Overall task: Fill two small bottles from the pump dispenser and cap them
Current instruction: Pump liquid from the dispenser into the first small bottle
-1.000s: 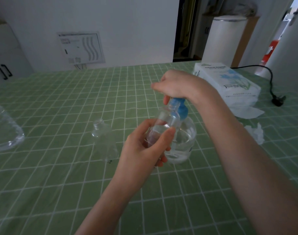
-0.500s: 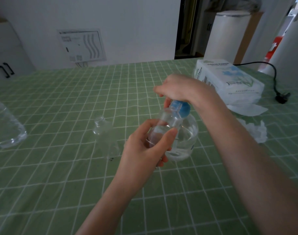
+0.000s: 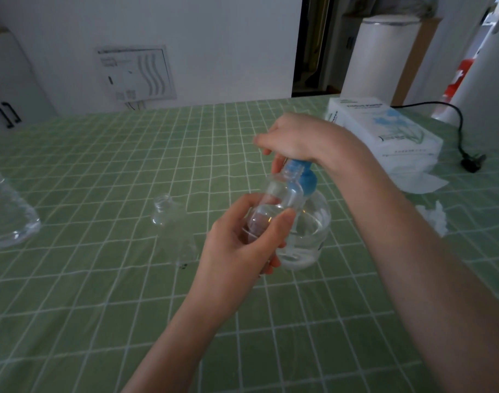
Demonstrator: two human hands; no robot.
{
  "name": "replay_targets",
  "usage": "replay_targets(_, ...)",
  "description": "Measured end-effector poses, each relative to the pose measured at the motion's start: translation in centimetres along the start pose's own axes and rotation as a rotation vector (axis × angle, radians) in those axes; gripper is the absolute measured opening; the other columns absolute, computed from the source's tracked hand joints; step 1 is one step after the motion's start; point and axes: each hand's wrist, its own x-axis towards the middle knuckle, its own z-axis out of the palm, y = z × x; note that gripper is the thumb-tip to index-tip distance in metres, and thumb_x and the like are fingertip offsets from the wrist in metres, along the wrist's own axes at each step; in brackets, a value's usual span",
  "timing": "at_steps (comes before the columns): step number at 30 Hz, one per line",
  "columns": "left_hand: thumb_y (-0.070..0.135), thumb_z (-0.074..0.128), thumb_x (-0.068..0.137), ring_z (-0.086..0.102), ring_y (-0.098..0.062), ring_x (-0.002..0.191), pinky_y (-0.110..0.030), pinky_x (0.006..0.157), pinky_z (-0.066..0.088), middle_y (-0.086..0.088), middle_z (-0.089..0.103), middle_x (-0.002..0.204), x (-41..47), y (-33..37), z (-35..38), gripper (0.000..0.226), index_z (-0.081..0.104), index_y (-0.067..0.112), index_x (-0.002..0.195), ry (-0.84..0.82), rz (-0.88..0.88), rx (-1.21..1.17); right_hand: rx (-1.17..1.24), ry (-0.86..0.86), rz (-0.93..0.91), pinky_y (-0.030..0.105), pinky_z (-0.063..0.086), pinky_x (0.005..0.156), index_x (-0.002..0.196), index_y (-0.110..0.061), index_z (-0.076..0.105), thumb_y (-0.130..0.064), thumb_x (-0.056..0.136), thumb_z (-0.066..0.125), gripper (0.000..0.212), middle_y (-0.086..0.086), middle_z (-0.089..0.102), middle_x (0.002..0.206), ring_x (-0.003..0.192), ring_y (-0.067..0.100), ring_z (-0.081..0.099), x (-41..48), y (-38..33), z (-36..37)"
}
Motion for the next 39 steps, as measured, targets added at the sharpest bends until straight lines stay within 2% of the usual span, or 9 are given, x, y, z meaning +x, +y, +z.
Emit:
replay_targets(4, 0.046, 0.065, 0.067, 0.056, -0.011, 0.048, -0.017, 0.043, 0.043, 0.001, 0.065, 0.062, -0.2, 0.0, 0.2, 0.030, 0.066, 0.027, 0.091, 0.010, -0.023, -0.004, -0.009, -0.037, 0.033, 0.031, 0.039, 0.079, 0.123, -0.006, 0.058, -0.033, 0.097, 0.041, 0.041, 0.013, 0.064, 0.119, 0.105, 0.027, 0.059, 0.0, 0.2, 0.5)
replay_targets(10, 0.047, 0.064, 0.064, 0.055, -0.012, 0.047, -0.017, 0.042, 0.043, -0.001, 0.064, 0.061, -0.3, 0.2, 0.1, 0.035, 0.065, 0.024, 0.090, 0.000, -0.045, -0.014, -0.006, -0.028, 0.055, 0.029, 0.038, 0.068, 0.117, -0.005, 0.060, -0.030, 0.097, 0.042, 0.037, 0.012, 0.066, 0.111, 0.091, 0.025, 0.059, -0.2, 0.1, 0.6)
replay_targets(13, 0.046, 0.065, 0.064, 0.054, -0.012, 0.047, -0.017, 0.042, 0.043, -0.002, 0.065, 0.061, 0.0, 0.5, -0.4, 0.035, 0.065, 0.024, 0.091, -0.022, -0.039, 0.005, -0.002, -0.018, 0.053, 0.029, 0.037, 0.073, 0.122, -0.005, 0.057, -0.030, 0.097, 0.042, 0.039, 0.013, 0.064, 0.116, 0.095, 0.025, 0.059, -0.3, 0.1, 0.5)
replay_targets(17, 0.045, 0.065, 0.065, 0.054, -0.010, 0.046, -0.017, 0.042, 0.043, 0.000, 0.064, 0.060, 0.4, 0.6, -0.3, 0.033, 0.065, 0.024, 0.090, -0.019, -0.006, -0.014, 0.015, 0.013, 0.039, 0.026, 0.039, 0.059, 0.113, -0.003, 0.063, -0.027, 0.096, 0.044, 0.035, 0.015, 0.069, 0.106, 0.067, 0.018, 0.055, -0.3, -0.3, -0.3)
replay_targets(19, 0.048, 0.064, 0.064, 0.055, -0.009, 0.046, -0.016, 0.043, 0.043, 0.000, 0.065, 0.060, 0.5, 0.3, -0.1, 0.032, 0.065, 0.028, 0.089, -0.015, -0.001, -0.020, 0.009, 0.016, 0.045, 0.024, 0.038, 0.057, 0.112, -0.002, 0.063, -0.026, 0.096, 0.044, 0.034, 0.014, 0.070, 0.104, 0.063, 0.017, 0.052, -0.3, -0.3, -0.4)
replay_targets(24, 0.049, 0.065, 0.066, 0.056, -0.009, 0.047, -0.015, 0.044, 0.044, 0.002, 0.065, 0.060, 0.5, 0.0, -0.4, 0.026, 0.066, 0.035, 0.087, -0.027, 0.013, -0.020, -0.014, 0.004, 0.044, 0.026, 0.037, 0.057, 0.111, -0.003, 0.064, -0.027, 0.096, 0.043, 0.035, 0.013, 0.067, 0.104, 0.070, 0.019, 0.055, -0.1, -0.2, -0.2)
replay_targets(31, 0.049, 0.071, 0.071, 0.057, -0.009, 0.047, -0.015, 0.044, 0.043, 0.001, 0.066, 0.061, 0.3, -0.2, -0.4, 0.021, 0.066, 0.035, 0.087, -0.030, -0.003, -0.016, 0.001, -0.027, 0.052, 0.031, 0.041, 0.071, 0.117, -0.005, 0.061, -0.026, 0.097, 0.042, 0.035, 0.011, 0.067, 0.107, 0.096, 0.024, 0.062, 0.0, 0.1, 0.2)
replay_targets(35, 0.049, 0.067, 0.066, 0.057, -0.009, 0.047, -0.015, 0.044, 0.043, 0.000, 0.067, 0.062, 0.1, -0.5, -0.5, 0.026, 0.067, 0.034, 0.087, -0.028, -0.011, -0.022, -0.001, -0.036, 0.049, 0.025, 0.036, 0.057, 0.118, -0.005, 0.060, -0.028, 0.097, 0.042, 0.036, 0.011, 0.066, 0.109, 0.088, 0.023, 0.059, 0.0, 0.3, 0.7)
replay_targets(39, 0.045, 0.068, 0.071, 0.056, -0.008, 0.047, -0.016, 0.043, 0.043, 0.001, 0.066, 0.061, 0.2, -0.4, -0.5, 0.018, 0.067, 0.035, 0.087, -0.034, -0.010, -0.019, 0.011, -0.022, 0.037, 0.025, 0.036, 0.056, 0.115, -0.005, 0.062, -0.029, 0.096, 0.043, 0.035, 0.011, 0.067, 0.105, 0.084, 0.022, 0.059, -0.1, 0.3, 0.5)
